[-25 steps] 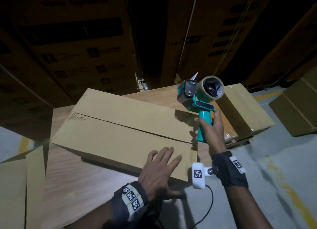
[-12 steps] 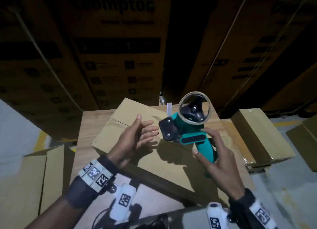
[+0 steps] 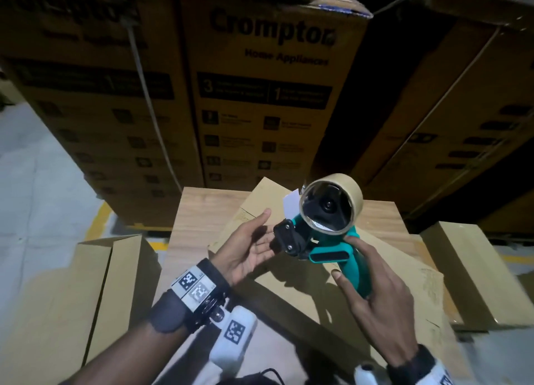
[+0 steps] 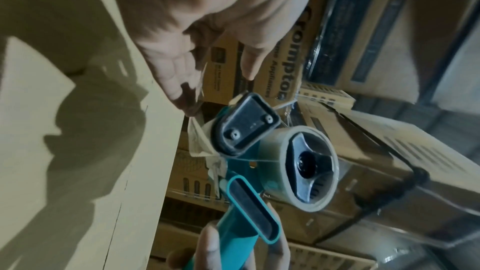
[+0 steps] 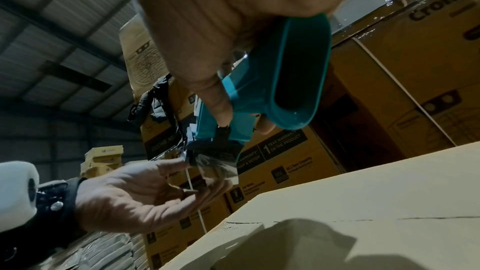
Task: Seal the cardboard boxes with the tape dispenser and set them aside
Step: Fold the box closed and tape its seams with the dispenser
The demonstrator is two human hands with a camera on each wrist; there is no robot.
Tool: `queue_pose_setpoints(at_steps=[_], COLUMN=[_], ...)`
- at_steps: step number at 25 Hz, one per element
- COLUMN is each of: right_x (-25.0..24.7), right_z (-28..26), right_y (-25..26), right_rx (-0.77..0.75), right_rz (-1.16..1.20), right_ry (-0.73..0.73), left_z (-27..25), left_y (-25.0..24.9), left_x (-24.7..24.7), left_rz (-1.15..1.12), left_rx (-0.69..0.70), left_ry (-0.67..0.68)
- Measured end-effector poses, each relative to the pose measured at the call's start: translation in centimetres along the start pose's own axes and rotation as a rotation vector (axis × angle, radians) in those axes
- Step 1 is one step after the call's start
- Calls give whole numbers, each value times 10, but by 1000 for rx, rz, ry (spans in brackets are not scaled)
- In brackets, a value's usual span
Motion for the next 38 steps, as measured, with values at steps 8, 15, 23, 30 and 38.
queue_pose_setpoints(at_steps=[8, 15, 23, 30, 38], right_x=[8, 8, 20, 15, 18], right_z=[11, 24, 61, 85, 70], right_y=[9, 8, 11, -28, -58], right_rx=[-30, -114, -213, -177, -223], right_rz=[12, -10, 11, -56, -101], right_ry=[59, 225, 258, 259, 194], left_z=[21, 24, 37, 68, 96], left_y=[5, -8, -41, -79, -91], left_x=[-36, -64, -73, -90, -118], left_rz=[25, 113, 208, 344, 461], left_rx=[-25, 45, 218, 297, 310], left_ry=[-186, -236, -256, -354, -333])
Point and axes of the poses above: each hand's wrist, its own z-axis towards the middle knuckle, its own x-axis out of the palm, y = z × x, the point moved 1 cm from there along z, towards the middle knuckle, and after that the axes turned 1 degree about z, right-handed, at the moved point
